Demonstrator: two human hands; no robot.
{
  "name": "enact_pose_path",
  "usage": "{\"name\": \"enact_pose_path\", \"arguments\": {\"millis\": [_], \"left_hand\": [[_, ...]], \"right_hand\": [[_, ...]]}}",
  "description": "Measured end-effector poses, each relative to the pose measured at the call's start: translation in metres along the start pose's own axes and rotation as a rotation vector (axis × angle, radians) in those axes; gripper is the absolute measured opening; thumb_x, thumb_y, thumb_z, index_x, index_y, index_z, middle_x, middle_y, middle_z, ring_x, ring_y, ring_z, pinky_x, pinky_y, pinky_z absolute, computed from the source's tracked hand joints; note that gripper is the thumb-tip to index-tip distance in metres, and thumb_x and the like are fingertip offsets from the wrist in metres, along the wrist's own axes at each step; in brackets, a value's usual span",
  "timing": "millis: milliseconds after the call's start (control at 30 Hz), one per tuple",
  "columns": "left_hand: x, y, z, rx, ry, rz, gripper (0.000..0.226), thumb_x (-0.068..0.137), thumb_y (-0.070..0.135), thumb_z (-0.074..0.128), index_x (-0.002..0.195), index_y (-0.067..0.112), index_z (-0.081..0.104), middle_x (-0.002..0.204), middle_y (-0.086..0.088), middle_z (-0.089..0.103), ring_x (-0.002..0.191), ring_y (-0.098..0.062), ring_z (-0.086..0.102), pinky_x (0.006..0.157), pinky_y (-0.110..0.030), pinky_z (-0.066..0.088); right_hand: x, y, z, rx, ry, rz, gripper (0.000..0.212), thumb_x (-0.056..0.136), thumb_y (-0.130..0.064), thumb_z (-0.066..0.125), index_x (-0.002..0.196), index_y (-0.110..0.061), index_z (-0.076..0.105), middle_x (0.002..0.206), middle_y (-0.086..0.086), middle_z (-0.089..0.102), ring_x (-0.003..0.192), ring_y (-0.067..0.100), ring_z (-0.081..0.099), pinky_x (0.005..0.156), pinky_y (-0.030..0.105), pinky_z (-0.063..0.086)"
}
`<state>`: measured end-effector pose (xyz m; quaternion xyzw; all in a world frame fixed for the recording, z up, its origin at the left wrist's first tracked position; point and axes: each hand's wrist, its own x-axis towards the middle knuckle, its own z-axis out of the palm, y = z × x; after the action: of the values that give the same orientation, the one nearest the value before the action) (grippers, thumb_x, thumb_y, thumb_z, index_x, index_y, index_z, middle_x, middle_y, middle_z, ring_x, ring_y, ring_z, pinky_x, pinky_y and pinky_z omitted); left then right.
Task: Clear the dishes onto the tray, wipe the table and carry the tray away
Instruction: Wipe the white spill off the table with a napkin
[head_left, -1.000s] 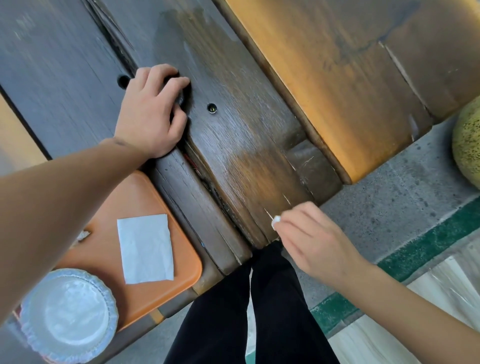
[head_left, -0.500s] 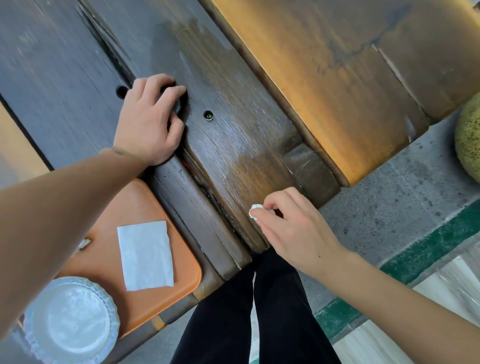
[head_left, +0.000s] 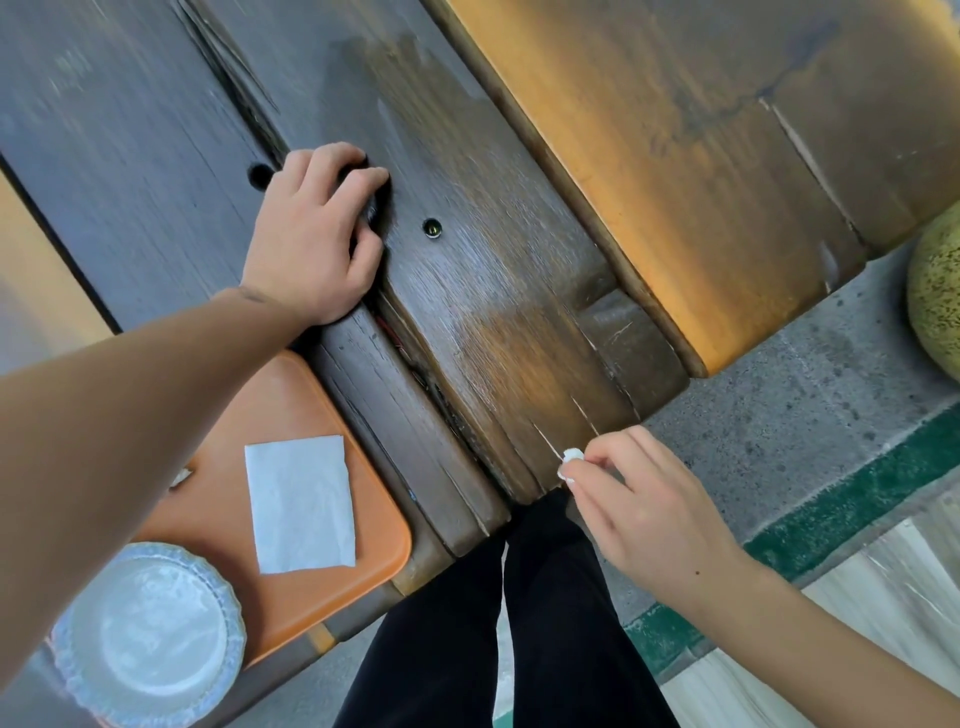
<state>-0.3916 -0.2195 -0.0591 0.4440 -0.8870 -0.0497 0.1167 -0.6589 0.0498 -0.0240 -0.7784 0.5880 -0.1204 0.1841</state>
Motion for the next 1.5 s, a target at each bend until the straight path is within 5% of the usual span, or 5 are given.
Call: {"name": "enact_pose_path", "arguments": {"millis": [367,567,900,1200,1500], "left_hand": [[0.001,0.0,0.001,0.001,0.002,0.0,0.046,0.087,0.014,0.047,0.13,0.001,0.059,0.132,-0.023,0.056,0.111,-0.043,0.052,0.097,-0.048,0.043],[0.001,-0.001,0.001,-0.002,-0.003,0.001,0.046,0.087,0.014,0.047,0.13,0.0,0.059,0.131,-0.024,0.056,0.112,-0.044,0.053,0.099,-0.048,0.043],[0.0,0.002,0.0,-0.002,-0.001,-0.006,0.047,0.086,0.014,0.047,0.129,0.0,0.06,0.131,-0.023,0.056,0.11,-0.043,0.052,0.098,-0.048,0.042],[0.002,0.002,-0.001,0.001,-0.023,-0.023,0.047,0.087,0.015,0.047,0.129,0.0,0.061,0.131,-0.023,0.057,0.109,-0.042,0.052,0.098,-0.048,0.043],[0.002,0.003,-0.006,-0.009,-0.047,-0.041,0.046,0.085,0.015,0.051,0.128,0.002,0.062,0.13,-0.02,0.058,0.11,-0.04,0.052,0.096,-0.047,0.043]], "right_hand": [[0.049,0.025,-0.002,0.183,0.446,0.579,0.01,0.093,-0.01,0.066,0.1,-0.009,0.074,0.098,0.002,0.057,0.088,0.019,0.056,0.072,0.032,0.052],[0.036,-0.023,0.021,0.161,0.319,0.353,0.008,0.088,-0.009,0.072,0.093,-0.015,0.074,0.092,-0.001,0.06,0.084,0.016,0.059,0.076,0.039,0.043],[0.079,0.045,0.006,0.102,0.514,0.62,0.006,0.093,-0.013,0.064,0.095,-0.01,0.068,0.093,0.006,0.051,0.086,0.024,0.053,0.081,0.047,0.046],[0.055,-0.012,0.02,0.19,0.279,0.252,0.006,0.089,-0.006,0.07,0.091,-0.012,0.071,0.086,0.001,0.055,0.079,0.018,0.055,0.071,0.041,0.043],[0.145,0.036,-0.005,0.158,0.445,0.327,0.012,0.094,-0.013,0.066,0.102,-0.012,0.074,0.094,0.002,0.061,0.089,0.016,0.056,0.079,0.038,0.047]]}}
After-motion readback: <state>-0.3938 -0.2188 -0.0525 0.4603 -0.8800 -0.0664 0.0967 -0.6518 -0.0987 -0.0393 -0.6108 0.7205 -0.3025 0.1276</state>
